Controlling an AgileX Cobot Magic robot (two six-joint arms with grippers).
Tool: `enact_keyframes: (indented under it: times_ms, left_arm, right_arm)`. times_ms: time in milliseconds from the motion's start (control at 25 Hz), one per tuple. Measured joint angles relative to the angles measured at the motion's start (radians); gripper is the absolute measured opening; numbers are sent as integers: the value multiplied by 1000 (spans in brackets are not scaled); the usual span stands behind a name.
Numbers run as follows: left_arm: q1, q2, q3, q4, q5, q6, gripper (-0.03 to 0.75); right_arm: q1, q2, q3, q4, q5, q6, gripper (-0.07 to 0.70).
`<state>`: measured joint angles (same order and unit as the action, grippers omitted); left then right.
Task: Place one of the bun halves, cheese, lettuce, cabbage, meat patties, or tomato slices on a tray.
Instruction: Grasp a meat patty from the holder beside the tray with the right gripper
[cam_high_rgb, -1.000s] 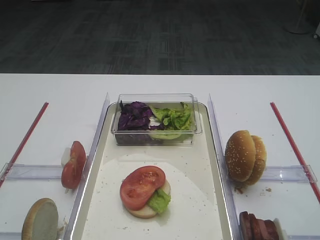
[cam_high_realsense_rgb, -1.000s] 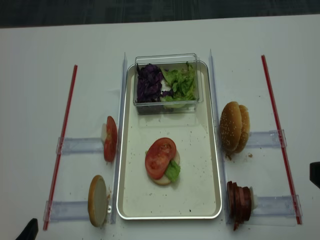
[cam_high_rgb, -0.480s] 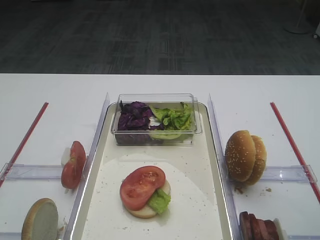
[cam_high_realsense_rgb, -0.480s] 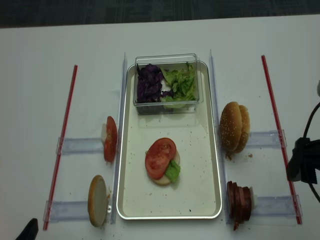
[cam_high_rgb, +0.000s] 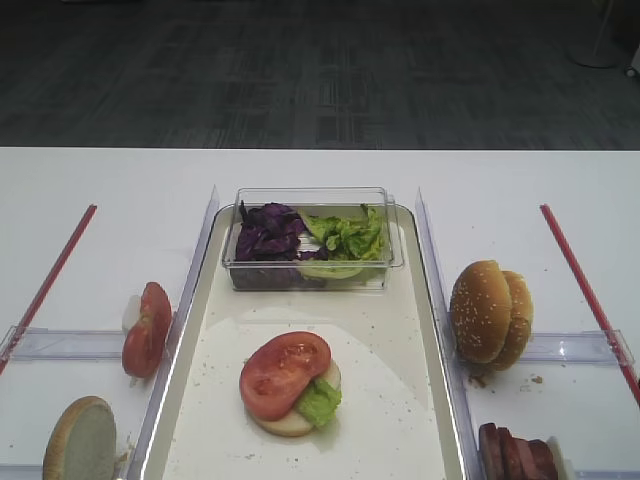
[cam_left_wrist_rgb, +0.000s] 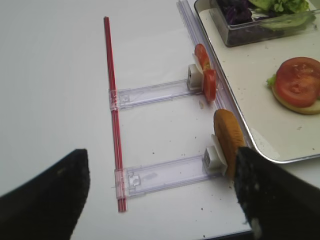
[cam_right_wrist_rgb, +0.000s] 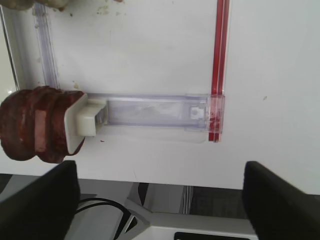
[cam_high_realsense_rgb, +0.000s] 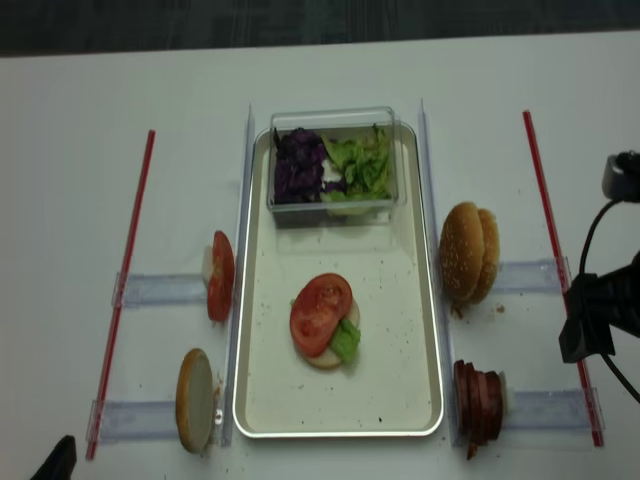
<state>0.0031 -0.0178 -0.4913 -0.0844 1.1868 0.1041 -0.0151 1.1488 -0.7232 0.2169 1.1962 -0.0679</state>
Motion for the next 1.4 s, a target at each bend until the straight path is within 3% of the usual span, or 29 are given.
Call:
enact_keyframes:
  times_ms: [320, 960, 1400]
  left_arm:
    - [0, 0, 0, 0, 0, 0, 545]
    - [0, 0, 0, 0, 0, 0, 545]
    - [0, 0, 0, 0, 0, 0, 545]
  right_arm:
    - [0, 8, 0, 0, -34, -1, 669]
    - [0, 46, 0, 10, -51, -4, 669]
    - [0, 46, 0, 64, -17, -4, 669]
